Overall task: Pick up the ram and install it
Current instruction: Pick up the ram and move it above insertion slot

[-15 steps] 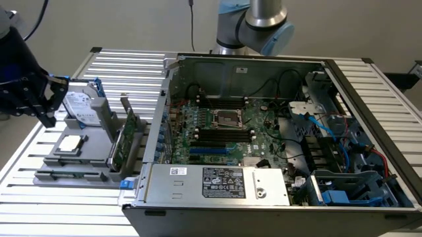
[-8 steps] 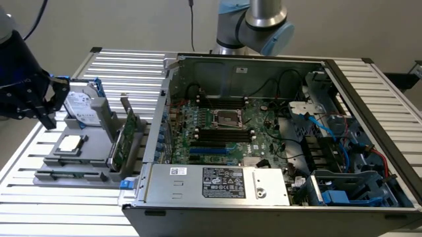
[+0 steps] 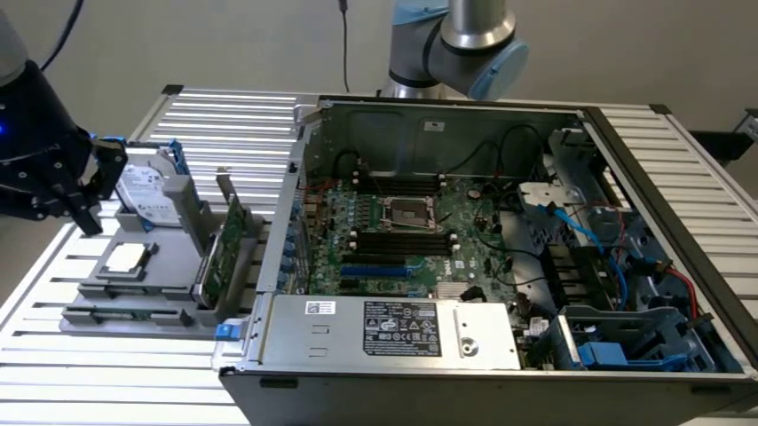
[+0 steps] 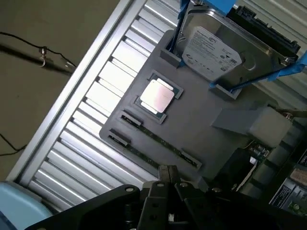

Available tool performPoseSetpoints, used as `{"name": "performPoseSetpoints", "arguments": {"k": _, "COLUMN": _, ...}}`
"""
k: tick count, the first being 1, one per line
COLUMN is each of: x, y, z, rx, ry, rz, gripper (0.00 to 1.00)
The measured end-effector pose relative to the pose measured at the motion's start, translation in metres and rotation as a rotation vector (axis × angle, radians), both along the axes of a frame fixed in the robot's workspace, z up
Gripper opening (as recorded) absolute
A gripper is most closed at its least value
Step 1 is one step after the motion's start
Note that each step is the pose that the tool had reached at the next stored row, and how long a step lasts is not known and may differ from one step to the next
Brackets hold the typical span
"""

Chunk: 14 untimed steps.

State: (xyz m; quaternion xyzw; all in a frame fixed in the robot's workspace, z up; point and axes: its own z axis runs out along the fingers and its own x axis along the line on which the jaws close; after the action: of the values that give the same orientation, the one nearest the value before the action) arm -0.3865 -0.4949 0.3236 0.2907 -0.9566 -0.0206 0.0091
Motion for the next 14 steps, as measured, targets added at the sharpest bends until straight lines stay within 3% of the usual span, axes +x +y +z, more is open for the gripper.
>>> {"name": "performPoseSetpoints", "arguments": {"k": 14, "x": 0.0, "y": 0.0, "z": -0.0064, "rx": -0.0024, "ry": -0.0003, "rz": 0.255, "gripper": 0.11}}
